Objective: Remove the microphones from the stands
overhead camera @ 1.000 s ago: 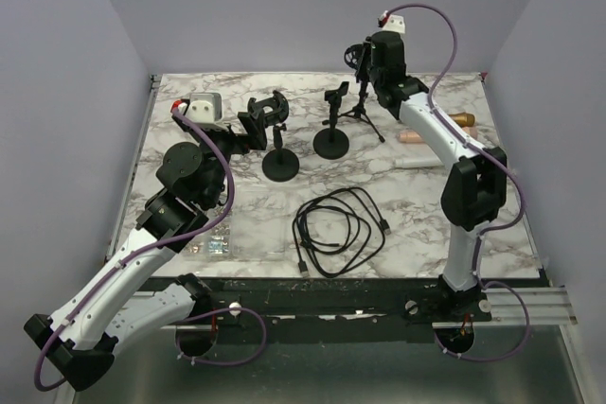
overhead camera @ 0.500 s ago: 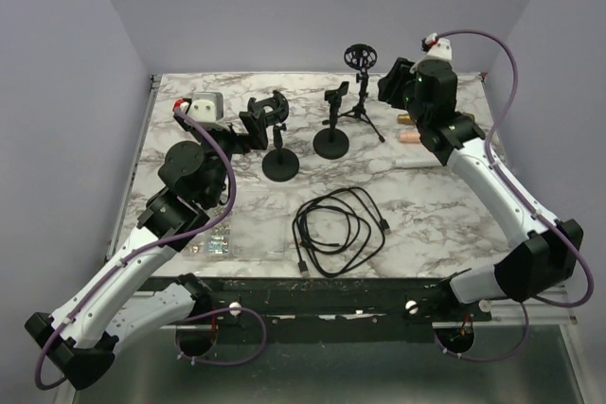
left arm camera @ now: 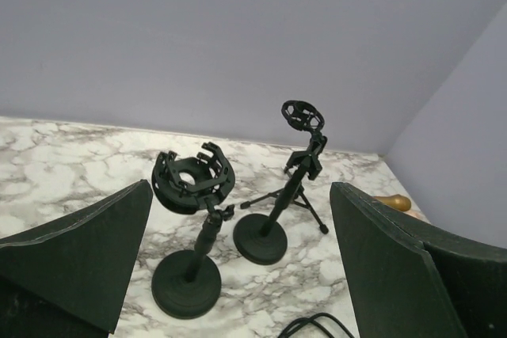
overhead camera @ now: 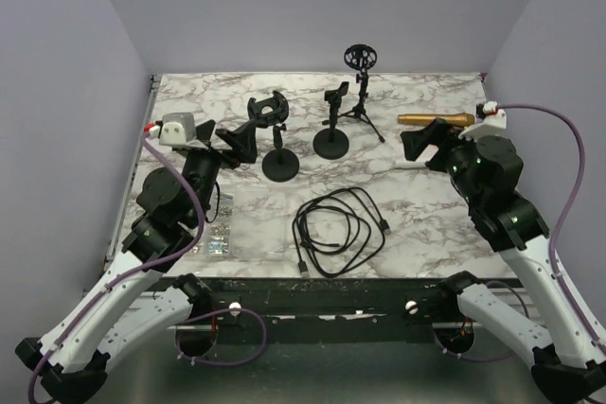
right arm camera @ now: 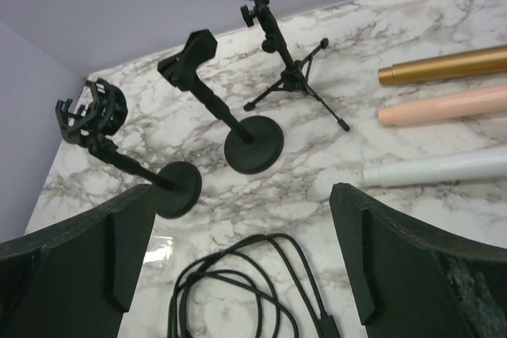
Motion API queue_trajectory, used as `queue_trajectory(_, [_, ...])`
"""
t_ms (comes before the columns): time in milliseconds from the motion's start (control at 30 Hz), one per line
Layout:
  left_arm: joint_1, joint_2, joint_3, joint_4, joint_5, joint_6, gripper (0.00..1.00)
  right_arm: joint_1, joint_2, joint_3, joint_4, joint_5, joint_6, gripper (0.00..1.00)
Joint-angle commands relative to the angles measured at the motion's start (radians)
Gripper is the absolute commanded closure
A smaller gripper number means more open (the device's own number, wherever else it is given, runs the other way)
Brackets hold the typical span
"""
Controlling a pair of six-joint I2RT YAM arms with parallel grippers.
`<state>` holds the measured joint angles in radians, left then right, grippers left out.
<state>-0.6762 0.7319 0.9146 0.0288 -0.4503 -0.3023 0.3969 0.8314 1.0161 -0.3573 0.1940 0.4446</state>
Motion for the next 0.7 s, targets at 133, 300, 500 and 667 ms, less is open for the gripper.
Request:
queue_trajectory(133, [0.004, -0.311, -0.191, -0.026, 0.087, -0.078, 0.01, -0.004, -0.286, -0.157, -0.139, -0.019, 0.053, 0.0])
queue_trajectory(300, [0.004, -0.551, -0.246, -0.126, 0.087, -0.062, 0.01, -0.004, -0.435, -0.171, -0.185, -0.005, 0.062, 0.0])
queue_trajectory(500, [0.004, -0.778, -0.258, -0.24, 0.099, -0.075, 0.01, -0.004, -0.582, -0.159, -0.235, 0.046, 0.159, 0.0])
queue_trajectory(667, [0.004, -0.893, -0.27, -0.284, 0.119, -0.091, 0.01, -0.005, -0.673, -0.15, -0.28, 0.067, 0.209, 0.0])
